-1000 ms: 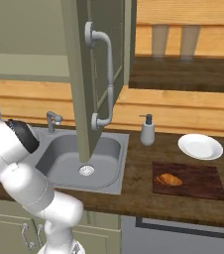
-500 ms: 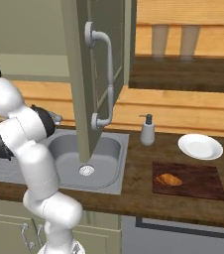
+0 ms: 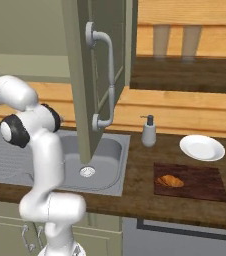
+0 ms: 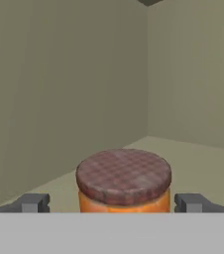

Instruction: From the different types of pastries on the counter, select a croissant and place it on the cutting board. Then retrieve a jar of jam from the cabinet and place it alongside the croissant on the cutting board.

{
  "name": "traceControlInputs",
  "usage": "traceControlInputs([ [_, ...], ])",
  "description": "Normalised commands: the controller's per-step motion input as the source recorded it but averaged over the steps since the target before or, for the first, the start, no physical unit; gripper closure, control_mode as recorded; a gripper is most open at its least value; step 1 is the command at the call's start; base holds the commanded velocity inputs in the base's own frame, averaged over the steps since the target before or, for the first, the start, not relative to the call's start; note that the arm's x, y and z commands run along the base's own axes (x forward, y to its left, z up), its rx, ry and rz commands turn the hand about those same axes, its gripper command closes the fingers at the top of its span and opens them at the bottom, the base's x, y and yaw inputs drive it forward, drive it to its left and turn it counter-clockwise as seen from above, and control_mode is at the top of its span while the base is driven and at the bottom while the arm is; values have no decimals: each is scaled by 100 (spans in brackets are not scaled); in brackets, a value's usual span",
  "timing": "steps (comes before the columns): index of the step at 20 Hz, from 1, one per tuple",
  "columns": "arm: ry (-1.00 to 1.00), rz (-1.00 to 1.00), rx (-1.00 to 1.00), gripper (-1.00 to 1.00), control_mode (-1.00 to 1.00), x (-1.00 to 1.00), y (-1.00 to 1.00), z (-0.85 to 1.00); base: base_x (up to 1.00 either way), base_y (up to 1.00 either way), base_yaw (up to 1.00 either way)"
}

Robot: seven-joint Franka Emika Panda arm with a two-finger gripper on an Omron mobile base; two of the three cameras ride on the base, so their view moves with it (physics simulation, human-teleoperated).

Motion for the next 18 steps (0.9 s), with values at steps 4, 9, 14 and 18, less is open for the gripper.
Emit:
traceControlInputs([
  [4, 0, 1, 0, -100, -100, 6, 20, 0, 0, 0, 0],
  [9, 0, 0, 0, 100, -100, 10, -2, 0, 0, 0, 0],
  [14, 0, 0, 0, 100, -100, 2, 0, -1, 0, 0, 0],
  [18, 0, 0, 0, 100, -100, 0, 0, 0, 0, 0, 0],
])
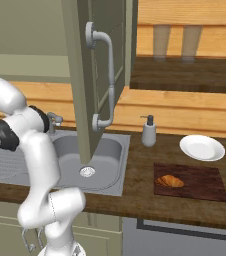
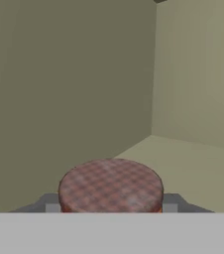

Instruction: From the different types of pastries on the counter, select a croissant and place it on the cutting board. Then retrieve a jar of jam from the cabinet and place it alongside the croissant on the cutting board.

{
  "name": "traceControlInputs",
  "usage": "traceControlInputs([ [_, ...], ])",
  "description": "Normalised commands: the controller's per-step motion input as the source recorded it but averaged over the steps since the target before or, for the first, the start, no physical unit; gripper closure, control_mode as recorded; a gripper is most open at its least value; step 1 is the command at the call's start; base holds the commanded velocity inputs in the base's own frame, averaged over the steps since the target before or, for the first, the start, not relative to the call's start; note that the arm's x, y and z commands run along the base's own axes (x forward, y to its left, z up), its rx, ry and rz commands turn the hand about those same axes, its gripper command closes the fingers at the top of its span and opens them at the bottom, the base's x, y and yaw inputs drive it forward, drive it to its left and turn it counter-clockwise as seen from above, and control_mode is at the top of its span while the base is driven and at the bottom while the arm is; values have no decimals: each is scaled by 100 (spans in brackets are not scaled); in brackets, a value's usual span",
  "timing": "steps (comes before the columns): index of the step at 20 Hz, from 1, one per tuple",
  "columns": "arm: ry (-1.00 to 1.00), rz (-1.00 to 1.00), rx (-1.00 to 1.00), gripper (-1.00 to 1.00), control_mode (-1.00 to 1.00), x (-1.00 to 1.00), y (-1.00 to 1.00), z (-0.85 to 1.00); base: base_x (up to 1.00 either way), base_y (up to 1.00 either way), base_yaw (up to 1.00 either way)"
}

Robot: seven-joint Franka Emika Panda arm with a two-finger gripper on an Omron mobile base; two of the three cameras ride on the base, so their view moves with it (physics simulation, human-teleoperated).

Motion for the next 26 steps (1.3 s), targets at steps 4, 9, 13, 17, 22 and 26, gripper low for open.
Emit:
traceControlInputs([
  [4, 0, 0, 0, 100, -100, 0, 0, 0, 0, 0, 0],
  [9, -2, 0, 3, 100, -100, -42, -25, 0, 0, 0, 0],
  [13, -10, 0, 10, 100, -100, -80, -67, 0, 0, 0, 0],
  [17, -15, 0, 15, 100, -100, -85, -80, 0, 0, 0, 0],
  [22, -2, 0, 12, 100, -100, -50, -93, -2, 0, 0, 0],
  [26, 1, -2, 1, 100, -100, -16, -50, -32, 0, 0, 0],
])
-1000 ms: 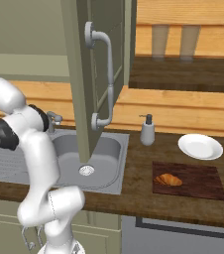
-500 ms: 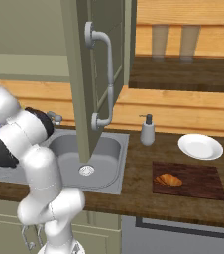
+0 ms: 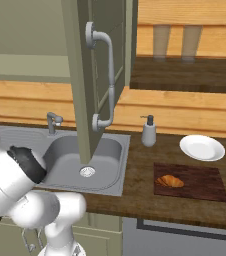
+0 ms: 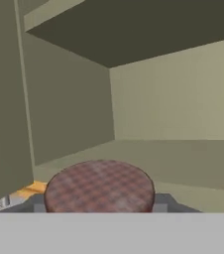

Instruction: From the different types of pastries on the counter, select a croissant and place it on the cutting board. Then retrieve a jar of jam from the cabinet and place it alongside the croissant on the cutting board.

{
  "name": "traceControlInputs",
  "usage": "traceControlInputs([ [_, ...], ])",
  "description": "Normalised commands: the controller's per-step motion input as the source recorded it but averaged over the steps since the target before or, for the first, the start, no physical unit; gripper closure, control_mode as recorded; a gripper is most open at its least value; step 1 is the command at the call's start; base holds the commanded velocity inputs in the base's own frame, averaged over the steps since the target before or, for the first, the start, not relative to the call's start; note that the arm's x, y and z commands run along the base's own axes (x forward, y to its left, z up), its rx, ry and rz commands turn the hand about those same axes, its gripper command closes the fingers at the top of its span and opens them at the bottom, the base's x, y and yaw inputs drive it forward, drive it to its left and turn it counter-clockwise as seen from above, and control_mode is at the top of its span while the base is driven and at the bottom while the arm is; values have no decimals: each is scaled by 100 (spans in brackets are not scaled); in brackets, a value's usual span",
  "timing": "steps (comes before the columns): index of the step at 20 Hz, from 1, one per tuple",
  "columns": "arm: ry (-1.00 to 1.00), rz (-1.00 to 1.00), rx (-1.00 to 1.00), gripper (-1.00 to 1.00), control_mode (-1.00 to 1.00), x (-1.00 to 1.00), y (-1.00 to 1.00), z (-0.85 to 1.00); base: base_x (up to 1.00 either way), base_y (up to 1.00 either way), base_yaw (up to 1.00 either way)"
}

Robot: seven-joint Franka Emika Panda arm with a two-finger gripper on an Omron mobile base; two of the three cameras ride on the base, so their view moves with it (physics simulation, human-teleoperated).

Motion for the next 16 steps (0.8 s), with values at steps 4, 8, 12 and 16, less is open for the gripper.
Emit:
traceControlInputs([
  [4, 1, -8, 11, 100, -100, 0, -59, -24, 0, 0, 0],
  [8, 1, -6, 1, 100, -100, 0, -65, -37, 0, 0, 0],
  [12, 0, -4, 0, 100, -100, 0, -81, -22, 0, 0, 0],
  [16, 0, -3, 0, 100, -100, 3, -100, -17, 0, 0, 0],
])
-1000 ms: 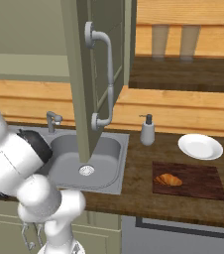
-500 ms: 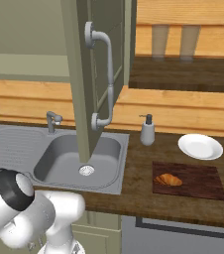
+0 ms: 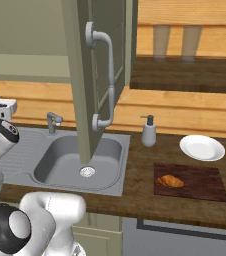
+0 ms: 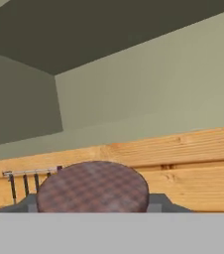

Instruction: From the different types of pastries on the counter, select a croissant and place it on the cutting board. Then retrieve a jar of jam from the cabinet and place it alongside the croissant on the cutting board.

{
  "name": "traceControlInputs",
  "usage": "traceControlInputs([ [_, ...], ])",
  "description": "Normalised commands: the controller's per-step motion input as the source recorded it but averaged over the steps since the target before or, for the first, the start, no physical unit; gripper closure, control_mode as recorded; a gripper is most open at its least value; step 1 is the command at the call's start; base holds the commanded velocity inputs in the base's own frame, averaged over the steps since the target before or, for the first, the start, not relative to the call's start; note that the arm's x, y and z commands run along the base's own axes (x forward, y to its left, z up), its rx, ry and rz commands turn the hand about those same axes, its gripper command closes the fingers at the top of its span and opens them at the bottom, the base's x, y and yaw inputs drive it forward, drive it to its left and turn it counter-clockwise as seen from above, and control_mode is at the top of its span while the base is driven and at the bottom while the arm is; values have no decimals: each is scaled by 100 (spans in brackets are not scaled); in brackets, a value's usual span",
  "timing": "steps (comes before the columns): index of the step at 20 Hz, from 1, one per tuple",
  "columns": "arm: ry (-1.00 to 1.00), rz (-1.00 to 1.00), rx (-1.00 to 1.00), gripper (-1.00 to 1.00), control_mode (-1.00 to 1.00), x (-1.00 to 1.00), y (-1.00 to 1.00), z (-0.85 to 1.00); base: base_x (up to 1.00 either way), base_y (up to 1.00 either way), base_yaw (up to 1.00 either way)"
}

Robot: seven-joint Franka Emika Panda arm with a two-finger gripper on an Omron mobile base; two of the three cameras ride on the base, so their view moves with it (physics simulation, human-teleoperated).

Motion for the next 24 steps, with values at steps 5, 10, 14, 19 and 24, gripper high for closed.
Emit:
traceControlInputs([
  [5, -3, -1, -7, 100, -100, 0, -97, -22, 0, 0, 0],
  [10, -3, -4, -16, 100, -100, 0, -96, -6, 0, 0, 0],
  [14, 0, -4, -22, 100, -100, 3, -65, -45, 0, 0, 0],
  [19, -1, -2, -15, 100, -100, 0, -91, -37, 0, 0, 0],
  [24, -1, 0, -12, 100, -100, 0, -64, -34, 0, 0, 0],
])
